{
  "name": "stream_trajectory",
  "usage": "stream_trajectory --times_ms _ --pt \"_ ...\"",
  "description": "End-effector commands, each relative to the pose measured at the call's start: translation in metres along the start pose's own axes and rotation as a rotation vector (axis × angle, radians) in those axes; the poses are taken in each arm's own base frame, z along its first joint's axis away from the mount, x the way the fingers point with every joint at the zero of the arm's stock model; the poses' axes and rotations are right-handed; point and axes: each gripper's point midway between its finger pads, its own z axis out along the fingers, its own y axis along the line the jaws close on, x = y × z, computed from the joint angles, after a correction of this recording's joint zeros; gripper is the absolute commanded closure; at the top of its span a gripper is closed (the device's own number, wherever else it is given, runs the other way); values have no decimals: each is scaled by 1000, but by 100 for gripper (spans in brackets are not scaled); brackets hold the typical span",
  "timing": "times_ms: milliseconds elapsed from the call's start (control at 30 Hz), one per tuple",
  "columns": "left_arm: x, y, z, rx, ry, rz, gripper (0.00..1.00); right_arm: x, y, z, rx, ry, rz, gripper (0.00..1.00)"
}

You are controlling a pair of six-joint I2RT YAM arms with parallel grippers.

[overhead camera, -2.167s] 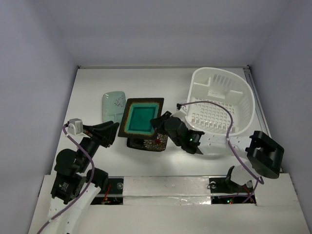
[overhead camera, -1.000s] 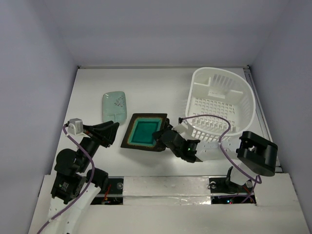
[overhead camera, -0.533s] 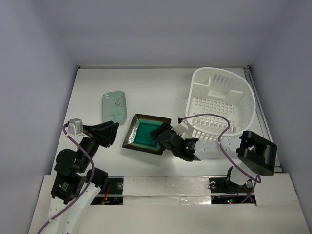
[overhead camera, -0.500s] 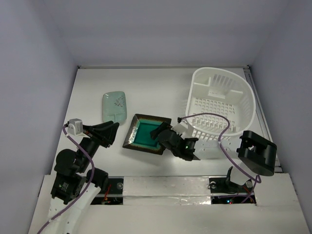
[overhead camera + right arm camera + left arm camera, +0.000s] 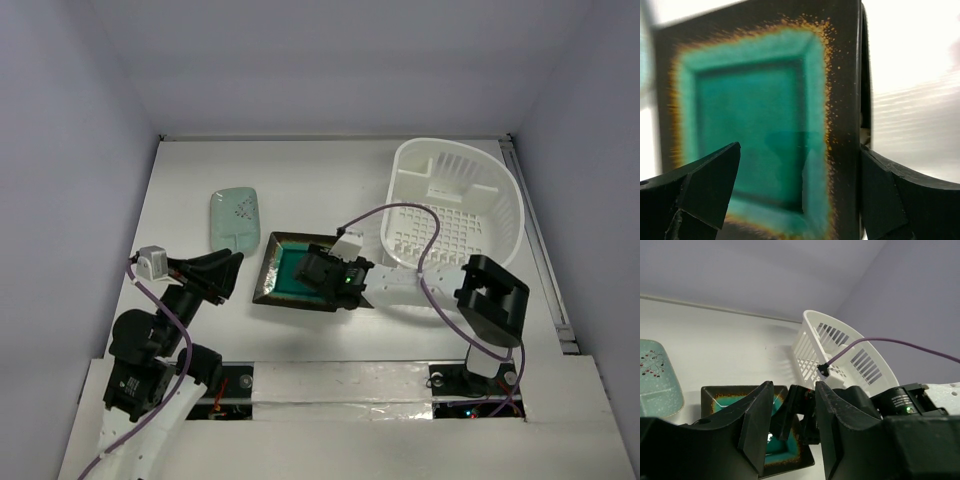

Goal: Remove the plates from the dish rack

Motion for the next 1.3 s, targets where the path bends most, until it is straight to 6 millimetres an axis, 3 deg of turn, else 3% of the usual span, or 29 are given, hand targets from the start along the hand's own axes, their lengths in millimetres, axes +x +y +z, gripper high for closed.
stream_trajectory --times_ms 0,267,400,533,633,667,700,733,767,800,867,900,1000,1033,1100,1167,1233,1267 --pt "-7 -9 -2 46 -28 1 64 -15 0 -5 41 -60 -65 6" --pt "-6 -10 -1 49 -25 1 64 -23 -11 -7 113 -83 -126 1" --pt "-7 -10 -1 50 -27 1 63 -39 -11 -13 145 -124 -159 0" --pt "-6 -10 0 49 -23 2 55 -56 -9 -28 149 -156 -182 0" --pt "-5 -10 1 50 -17 0 44 -79 -6 -45 130 -195 -168 19" --pt "-5 -10 1 49 -16 2 42 -84 -4 -52 115 -208 -167 50" --pt "-4 -10 1 52 -12 2 39 -101 -4 -64 98 -245 -142 71" --pt "-4 -11 1 56 -12 4 34 -108 -3 -73 78 -260 -130 89" --pt "-5 -11 1 56 -13 5 32 -117 -4 -80 67 -278 -116 100" --pt "-5 -12 1 61 -12 7 30 -135 -4 -99 30 -311 -71 100" --pt "-4 -11 1 53 -10 5 25 -151 -11 -113 2 -347 -39 100" --pt "-4 -9 2 46 -7 6 24 -169 -16 -131 -39 -372 11 100" --pt "-2 -4 5 16 4 -1 19 -183 -30 -148 -105 -402 45 99" --pt "-1 -3 6 10 7 -1 17 -201 -35 -168 -168 -424 122 96" --pt "1 0 8 -4 19 -2 14 -203 -53 -175 -195 -438 110 75" --pt "4 2 11 -16 33 -3 12 -225 -67 -201 -285 -480 179 54" --pt "5 3 12 -22 40 0 10 -227 -83 -207 -315 -502 197 44" --pt "6 4 13 -27 46 2 10 -242 -94 -223 -364 -538 249 31"
